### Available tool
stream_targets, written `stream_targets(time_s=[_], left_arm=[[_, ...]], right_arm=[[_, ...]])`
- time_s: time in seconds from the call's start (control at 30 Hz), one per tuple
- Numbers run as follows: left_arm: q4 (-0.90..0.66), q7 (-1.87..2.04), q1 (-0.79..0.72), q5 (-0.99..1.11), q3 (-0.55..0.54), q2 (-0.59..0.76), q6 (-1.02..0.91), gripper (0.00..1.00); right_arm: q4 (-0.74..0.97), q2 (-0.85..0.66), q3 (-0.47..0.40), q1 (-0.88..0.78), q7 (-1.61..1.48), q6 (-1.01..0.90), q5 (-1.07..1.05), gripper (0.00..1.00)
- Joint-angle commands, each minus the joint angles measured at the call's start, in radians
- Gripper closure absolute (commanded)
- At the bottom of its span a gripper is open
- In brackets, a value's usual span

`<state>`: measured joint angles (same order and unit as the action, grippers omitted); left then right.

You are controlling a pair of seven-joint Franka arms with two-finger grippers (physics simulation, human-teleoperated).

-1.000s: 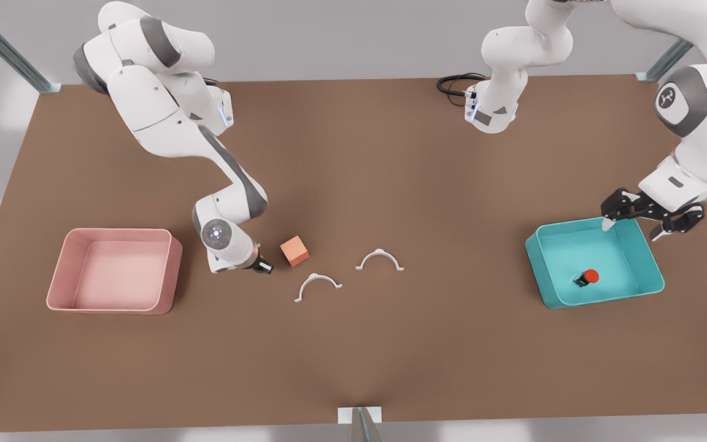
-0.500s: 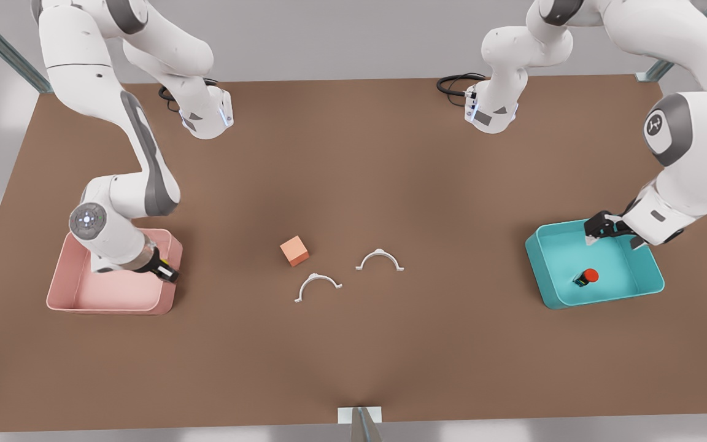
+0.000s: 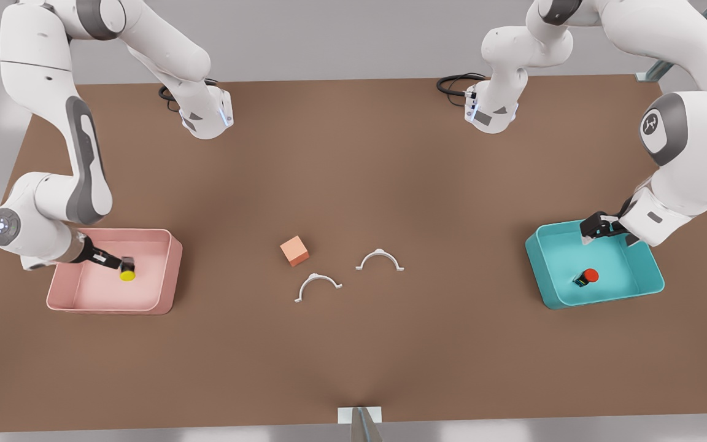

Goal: Place the red button in the blue storage box with the left arm, and place the yellow button in the pink storage box with the right arm

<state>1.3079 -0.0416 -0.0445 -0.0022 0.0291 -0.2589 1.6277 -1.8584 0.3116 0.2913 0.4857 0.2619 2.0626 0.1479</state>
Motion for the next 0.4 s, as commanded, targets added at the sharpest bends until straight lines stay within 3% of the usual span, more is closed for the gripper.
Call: stream_targets(time_s=[0.0,0.13,0.17,0.2,0.23,0.37], left_arm=[[0.001,0.062,0.000,0.001,0.000,0.001,-0.002,0.00],[0.001,0.062,0.000,0.001,0.000,0.001,-0.002,0.00],[0.001,0.062,0.000,0.001,0.000,0.001,-0.002,0.00],[0.001,0.062,0.000,0.001,0.000,0.001,-0.002,0.00],[0.001,0.062,0.000,0.001,0.000,0.001,-0.002,0.00],[0.001,0.062,0.000,0.001,0.000,0.001,-0.003,0.00]], right_arm=[[0.094,-0.003,0.049,-0.010,-0.317,-0.125,0.004,0.00],[0.372,-0.049,0.249,-0.025,-0.193,-0.440,-0.007,0.00],[0.375,-0.106,0.091,-0.198,-0.196,-0.443,-0.045,0.00],[0.372,-0.172,-0.223,-0.466,-0.207,-0.456,-0.149,0.00],[0.346,-0.236,-0.340,-0.585,-0.202,-0.538,-0.146,0.00],[0.289,-0.269,-0.336,-0.593,-0.178,-0.568,-0.134,0.00]])
